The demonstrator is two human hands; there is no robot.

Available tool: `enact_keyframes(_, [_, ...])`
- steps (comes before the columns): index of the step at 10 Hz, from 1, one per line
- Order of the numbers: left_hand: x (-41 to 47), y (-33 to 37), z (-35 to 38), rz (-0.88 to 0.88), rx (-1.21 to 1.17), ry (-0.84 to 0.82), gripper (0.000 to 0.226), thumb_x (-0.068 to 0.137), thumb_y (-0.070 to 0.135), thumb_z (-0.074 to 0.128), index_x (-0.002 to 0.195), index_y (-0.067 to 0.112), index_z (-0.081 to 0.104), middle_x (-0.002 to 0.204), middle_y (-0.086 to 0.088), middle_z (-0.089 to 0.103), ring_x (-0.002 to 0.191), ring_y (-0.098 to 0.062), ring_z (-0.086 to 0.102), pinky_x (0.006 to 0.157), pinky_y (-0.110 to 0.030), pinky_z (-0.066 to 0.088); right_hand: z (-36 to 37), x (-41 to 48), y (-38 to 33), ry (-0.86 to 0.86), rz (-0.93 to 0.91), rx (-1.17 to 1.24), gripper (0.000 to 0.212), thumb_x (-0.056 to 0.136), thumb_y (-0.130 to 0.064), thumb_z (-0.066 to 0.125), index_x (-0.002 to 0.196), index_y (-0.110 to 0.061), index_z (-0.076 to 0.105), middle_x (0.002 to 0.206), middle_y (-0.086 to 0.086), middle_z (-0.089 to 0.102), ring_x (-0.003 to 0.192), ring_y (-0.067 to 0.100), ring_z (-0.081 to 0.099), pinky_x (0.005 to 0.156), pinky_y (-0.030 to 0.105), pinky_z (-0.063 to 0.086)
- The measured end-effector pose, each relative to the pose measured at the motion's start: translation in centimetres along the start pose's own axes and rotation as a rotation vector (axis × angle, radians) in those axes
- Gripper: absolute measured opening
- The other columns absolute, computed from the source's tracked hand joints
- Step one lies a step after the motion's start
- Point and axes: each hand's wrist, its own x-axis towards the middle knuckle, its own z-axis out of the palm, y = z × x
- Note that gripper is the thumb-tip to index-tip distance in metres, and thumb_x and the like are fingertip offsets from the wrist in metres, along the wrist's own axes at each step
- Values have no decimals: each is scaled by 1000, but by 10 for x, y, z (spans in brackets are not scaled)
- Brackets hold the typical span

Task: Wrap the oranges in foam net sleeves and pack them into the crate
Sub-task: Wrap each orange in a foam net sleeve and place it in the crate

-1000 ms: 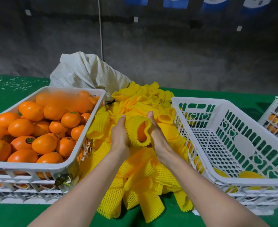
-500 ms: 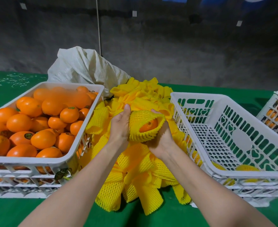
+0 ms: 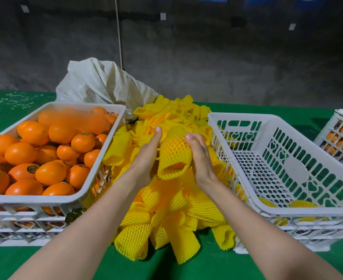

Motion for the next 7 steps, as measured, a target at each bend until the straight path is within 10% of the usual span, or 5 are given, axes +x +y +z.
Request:
enact_keyframes(1, [-7,2,3,-31,-114,-150,36,78,54,53,79,21,67,71,8,73,61,-6,69,51,-22,54,-4,0,5,-31,-5,-28,23,80,-46,46,85,-23,45,83,-7,51,79,6,51,67,27,41])
enact_keyframes(2, [-14,4,6,3,-123,-217,36,47,53,60,57,21,72,61,11,70,53,-3,67,46,-18,52,-5,0,2,-27,-29,-17,37,82,-43,47,87,-5,46,83,3,47,78,11,48,65,27,38])
enact_keyframes(4, [-26,4,14,-10,-89,-195,22,66,42,58,73,21,59,88,13,66,51,-2,63,57,-22,48,-9,3,3,26,-100,-114,26,99,-11,40,74,-16,37,70,-4,36,62,3,37,58,23,31])
enact_keyframes(6, [-10,-3,18,38,-65,-59,14,96,32,49,90,23,57,120,-11,63,75,-10,61,69,-28,49,-15,-12,10,-30,-127,-31,41,87,-38,56,122,-40,34,131,-10,41,123,3,39,93,16,41])
enact_keyframes(7, [0,-9,23,41,-76,-78,20,96,42,47,91,26,59,91,6,71,70,-6,66,65,-27,50,-15,-21,12,-130,-213,-122,53,83,-21,66,129,-26,40,132,-13,43,126,2,39,101,19,37])
